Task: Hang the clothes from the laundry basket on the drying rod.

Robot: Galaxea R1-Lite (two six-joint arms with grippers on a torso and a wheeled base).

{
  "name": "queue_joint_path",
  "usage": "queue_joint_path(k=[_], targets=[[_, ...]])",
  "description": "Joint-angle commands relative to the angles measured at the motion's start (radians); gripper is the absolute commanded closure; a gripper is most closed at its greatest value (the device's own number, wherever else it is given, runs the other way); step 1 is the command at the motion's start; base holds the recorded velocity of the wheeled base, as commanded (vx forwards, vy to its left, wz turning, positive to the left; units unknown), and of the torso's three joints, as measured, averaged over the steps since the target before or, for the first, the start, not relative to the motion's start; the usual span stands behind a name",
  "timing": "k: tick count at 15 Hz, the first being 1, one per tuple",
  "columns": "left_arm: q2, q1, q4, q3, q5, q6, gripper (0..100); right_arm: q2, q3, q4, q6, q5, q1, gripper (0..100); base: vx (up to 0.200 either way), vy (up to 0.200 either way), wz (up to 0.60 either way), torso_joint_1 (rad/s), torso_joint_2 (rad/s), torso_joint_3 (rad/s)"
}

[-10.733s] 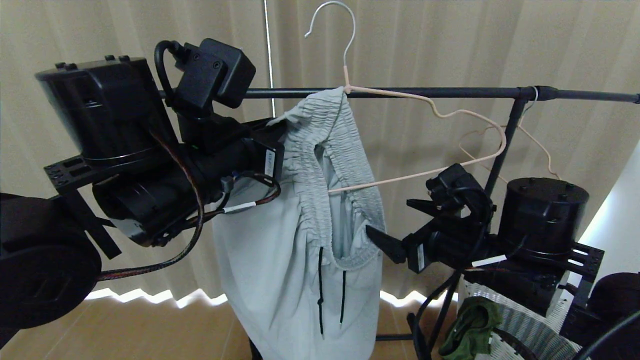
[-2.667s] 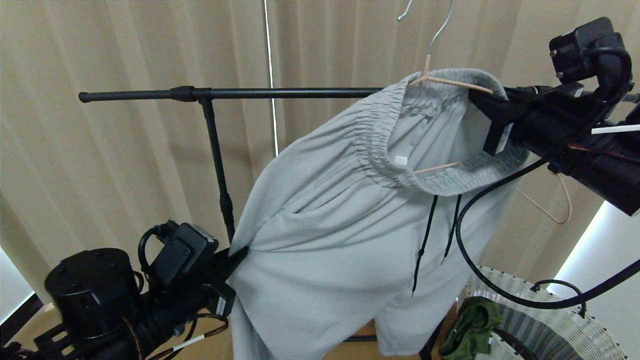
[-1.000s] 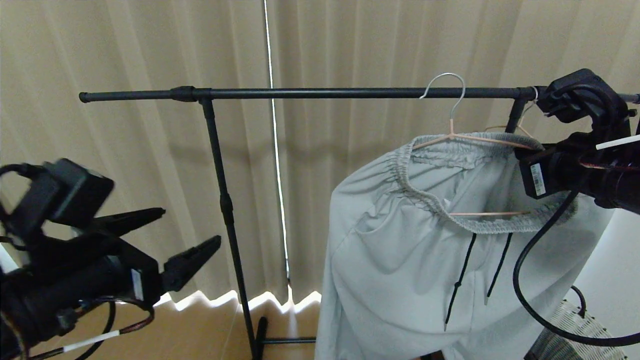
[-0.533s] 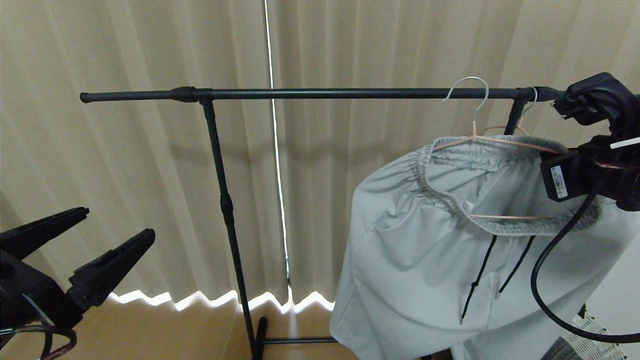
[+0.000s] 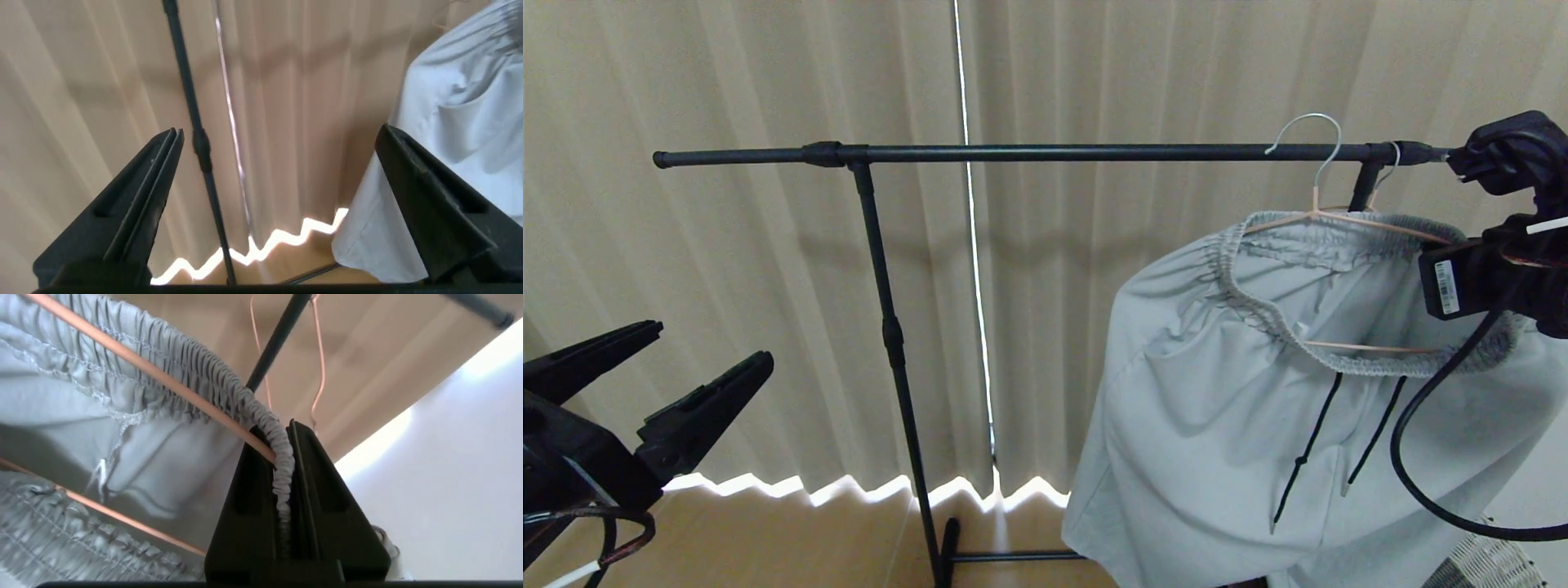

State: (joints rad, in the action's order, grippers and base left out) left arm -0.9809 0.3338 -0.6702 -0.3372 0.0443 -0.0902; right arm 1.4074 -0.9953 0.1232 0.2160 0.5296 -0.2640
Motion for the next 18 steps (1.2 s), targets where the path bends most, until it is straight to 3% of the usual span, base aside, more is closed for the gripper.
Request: queue_joint_path(k=[1, 4, 7, 16, 18], targets=[[-0.01, -0.002, 0.0, -0.002, 0.0, 0.0, 0, 0.036, -0.005, 0.001, -0.055, 0.0, -0.001, 100, 0.0, 0.0, 0.0, 0.0, 0.0, 0.0], [-0.039, -0.002, 0.001, 0.001, 0.0, -0.002, 0, 0.059, 0.001, 0.001, -0.125, 0.001, -0.004, 100, 0.0, 0.0, 0.0, 0.0, 0.0, 0.0], [-0.087, 0.002, 0.0, 0.003, 0.0, 0.001, 0, 0.059, -0.002, 0.001, -0.132, 0.052, -0.004, 100, 0.0, 0.0, 0.0, 0.0, 0.0, 0.0], [-0.096, 0.004, 0.0, 0.015, 0.0, -0.003, 0, 0.062, -0.008, 0.015, -0.132, 0.058, -0.011, 100, 0.2, 0.0, 0.0, 0.003, 0.0, 0.002], [-0.091, 0.005, -0.009, 0.029, 0.0, -0.005, 0, 0.079, -0.029, 0.016, -0.132, 0.058, -0.014, 100, 0.0, 0.0, 0.0, 0.0, 0.0, 0.0]])
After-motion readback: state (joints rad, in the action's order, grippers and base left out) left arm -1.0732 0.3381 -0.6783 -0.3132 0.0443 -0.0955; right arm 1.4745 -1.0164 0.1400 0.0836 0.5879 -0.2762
